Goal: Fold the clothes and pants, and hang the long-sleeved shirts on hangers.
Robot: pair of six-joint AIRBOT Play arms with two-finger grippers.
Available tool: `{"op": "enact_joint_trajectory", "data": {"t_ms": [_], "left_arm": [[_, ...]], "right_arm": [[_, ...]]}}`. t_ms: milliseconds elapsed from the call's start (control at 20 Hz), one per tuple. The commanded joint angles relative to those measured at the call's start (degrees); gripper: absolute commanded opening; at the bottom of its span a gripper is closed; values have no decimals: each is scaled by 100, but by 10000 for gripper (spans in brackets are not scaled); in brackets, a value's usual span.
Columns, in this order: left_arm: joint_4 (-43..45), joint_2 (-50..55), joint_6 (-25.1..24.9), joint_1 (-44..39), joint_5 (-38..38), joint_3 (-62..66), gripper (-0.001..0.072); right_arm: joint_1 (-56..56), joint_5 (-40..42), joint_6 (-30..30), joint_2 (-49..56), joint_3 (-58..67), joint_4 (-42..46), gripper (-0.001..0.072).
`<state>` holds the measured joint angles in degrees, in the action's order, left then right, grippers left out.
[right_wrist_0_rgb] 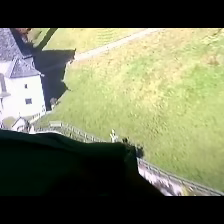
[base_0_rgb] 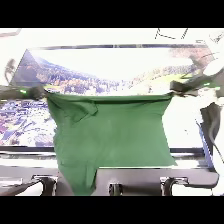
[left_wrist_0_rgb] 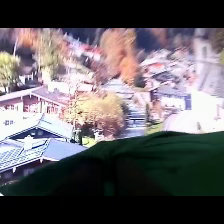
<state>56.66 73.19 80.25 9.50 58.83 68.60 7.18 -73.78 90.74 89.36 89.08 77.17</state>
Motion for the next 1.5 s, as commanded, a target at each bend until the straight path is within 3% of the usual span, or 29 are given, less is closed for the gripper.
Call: {"op": "enact_joint_trajectory", "data": {"t_ms": [0, 200, 350, 550, 700, 900, 1150, 1450], "left_arm": [[-463, 1180, -142, -173, -1305, -146, 22], [-483, 1744, -195, -323, -2326, 695, 22], [-479, 1980, -365, -669, -2806, 815, 23], [-481, 2304, -380, -986, -2730, 822, 22], [-245, 1965, -398, -743, -1812, 977, 23], [-201, 1731, -378, -345, 1088, 879, 22], [-201, 1738, -374, -319, 1088, -92, 22], [-197, 1770, -280, -317, 863, -417, 22]], "right_arm": [[-210, 1788, 699, 868, -262, -258, 39], [59, 3311, 1008, 903, -262, -299, 39], [125, 3362, 988, 992, -262, -219, 39], [122, 3215, 975, 1088, -251, -321, 39], [348, 2535, 776, 763, -83, -269, 39], [470, 52, 352, 426, -118, 57, 39], [470, -352, 0, 595, -776, 90, 39], [470, -531, 9, 643, -1082, 0, 40]]}}
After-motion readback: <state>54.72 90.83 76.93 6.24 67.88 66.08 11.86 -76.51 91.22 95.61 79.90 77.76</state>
